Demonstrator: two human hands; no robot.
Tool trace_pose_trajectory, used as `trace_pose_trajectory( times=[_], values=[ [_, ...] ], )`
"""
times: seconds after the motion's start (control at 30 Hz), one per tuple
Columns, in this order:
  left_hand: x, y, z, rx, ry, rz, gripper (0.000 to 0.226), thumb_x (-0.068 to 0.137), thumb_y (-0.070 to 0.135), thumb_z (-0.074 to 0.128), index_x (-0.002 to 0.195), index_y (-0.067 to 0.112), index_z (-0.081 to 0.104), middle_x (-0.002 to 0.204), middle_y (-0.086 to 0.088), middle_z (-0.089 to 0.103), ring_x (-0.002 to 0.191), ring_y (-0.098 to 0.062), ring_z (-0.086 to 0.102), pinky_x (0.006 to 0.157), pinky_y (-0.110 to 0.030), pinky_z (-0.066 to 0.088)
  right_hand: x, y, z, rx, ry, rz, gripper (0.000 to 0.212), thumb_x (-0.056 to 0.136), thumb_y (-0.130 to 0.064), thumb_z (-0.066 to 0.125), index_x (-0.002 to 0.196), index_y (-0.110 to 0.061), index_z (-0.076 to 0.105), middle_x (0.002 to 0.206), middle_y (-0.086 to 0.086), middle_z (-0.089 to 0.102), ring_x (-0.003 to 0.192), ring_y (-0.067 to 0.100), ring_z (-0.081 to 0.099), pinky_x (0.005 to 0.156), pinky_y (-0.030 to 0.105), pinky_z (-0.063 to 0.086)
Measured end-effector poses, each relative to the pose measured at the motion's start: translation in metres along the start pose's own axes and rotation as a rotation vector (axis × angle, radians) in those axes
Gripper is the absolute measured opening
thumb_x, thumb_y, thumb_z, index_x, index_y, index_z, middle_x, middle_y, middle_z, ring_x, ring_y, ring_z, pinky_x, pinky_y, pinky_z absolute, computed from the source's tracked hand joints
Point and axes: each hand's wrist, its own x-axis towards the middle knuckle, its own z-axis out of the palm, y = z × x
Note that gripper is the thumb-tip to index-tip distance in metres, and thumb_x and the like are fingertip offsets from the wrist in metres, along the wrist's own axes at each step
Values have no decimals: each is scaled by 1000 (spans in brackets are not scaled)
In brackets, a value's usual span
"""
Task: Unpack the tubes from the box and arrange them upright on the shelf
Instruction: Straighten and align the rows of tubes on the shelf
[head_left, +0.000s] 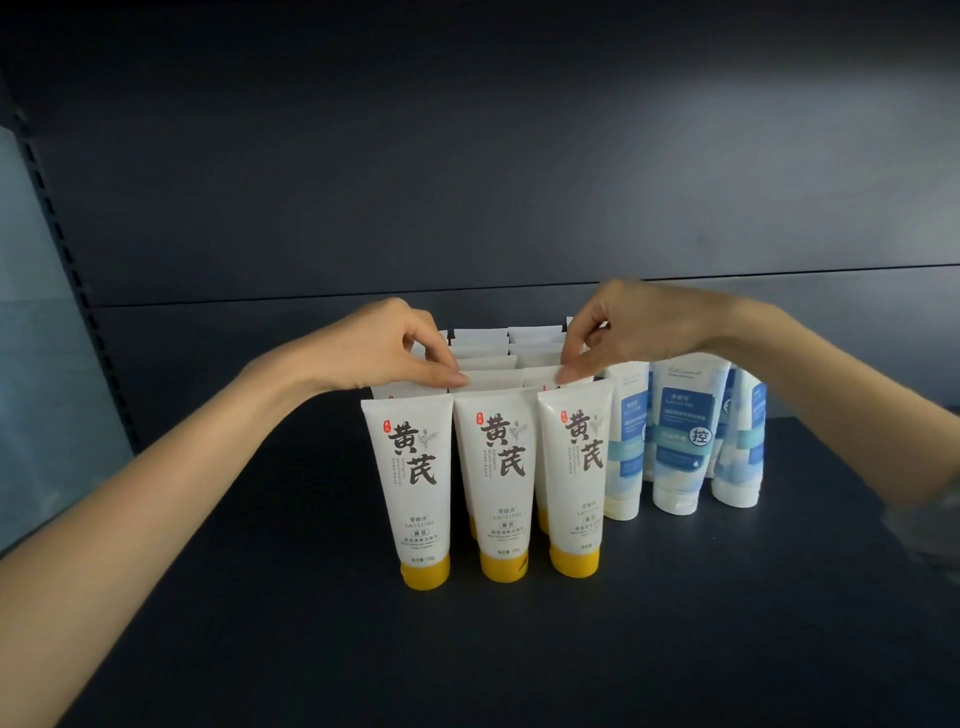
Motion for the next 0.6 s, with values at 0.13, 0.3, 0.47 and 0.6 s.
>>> trace_pose_trajectory(
  times=[0.13,0.3,0.47,0.6],
  values=[
    [0,-2,0,-6,11,30,23,63,51,71,72,30,76,76,12,59,54,4,44,52,-8,33,1,2,0,-6,13,-21,19,80,-34,72,72,-17,74,73,0,70,66,10,57,69,23,46],
    [0,-2,-1,-3,17,52,27,60,54,70,71,30,77,76,10,59,57,2,44,53,-9,34,-1,5,-1,11,18,-27,17,80,-32,72,69,-18,73,71,2,69,63,10,56,63,14,43],
    [0,-4,-2,-16,16,62,26,59,55,70,71,33,76,75,12,58,56,1,43,53,-9,34,0,8,-3,38,-5,-53,19,81,-32,71,75,-15,74,80,5,72,82,22,63,76,28,51],
    [1,-4,-3,-31,-2,43,31,55,60,68,73,36,76,76,17,60,56,2,43,53,-10,35,2,7,-3,91,-55,-59,19,80,-33,71,75,-15,74,80,0,72,81,18,64,72,21,50]
  ],
)
